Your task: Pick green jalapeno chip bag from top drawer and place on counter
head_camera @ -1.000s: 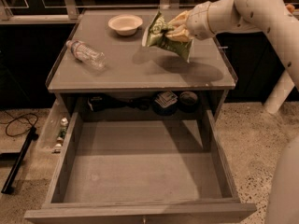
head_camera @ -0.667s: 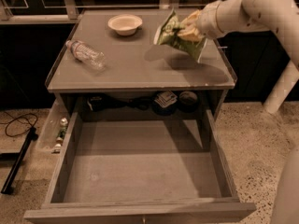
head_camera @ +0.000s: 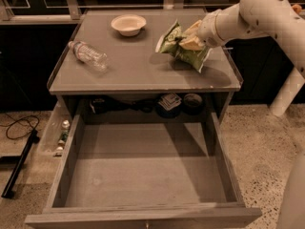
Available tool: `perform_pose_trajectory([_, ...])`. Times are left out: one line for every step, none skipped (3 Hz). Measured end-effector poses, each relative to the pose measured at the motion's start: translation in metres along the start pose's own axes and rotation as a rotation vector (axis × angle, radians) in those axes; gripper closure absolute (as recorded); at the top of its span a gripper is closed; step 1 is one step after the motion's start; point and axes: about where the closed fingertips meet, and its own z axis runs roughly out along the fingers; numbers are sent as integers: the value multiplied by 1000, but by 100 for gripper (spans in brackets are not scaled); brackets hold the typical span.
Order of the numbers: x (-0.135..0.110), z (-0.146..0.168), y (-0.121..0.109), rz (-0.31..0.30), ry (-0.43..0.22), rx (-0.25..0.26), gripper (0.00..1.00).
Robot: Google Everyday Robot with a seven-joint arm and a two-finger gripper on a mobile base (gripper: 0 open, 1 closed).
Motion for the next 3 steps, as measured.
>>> perform_pose_trajectory([0, 0, 0, 0, 0, 0, 57])
perform_pose_trajectory([0, 0, 0, 0, 0, 0, 34])
perform_pose_trajectory([0, 0, 0, 0, 0, 0, 11])
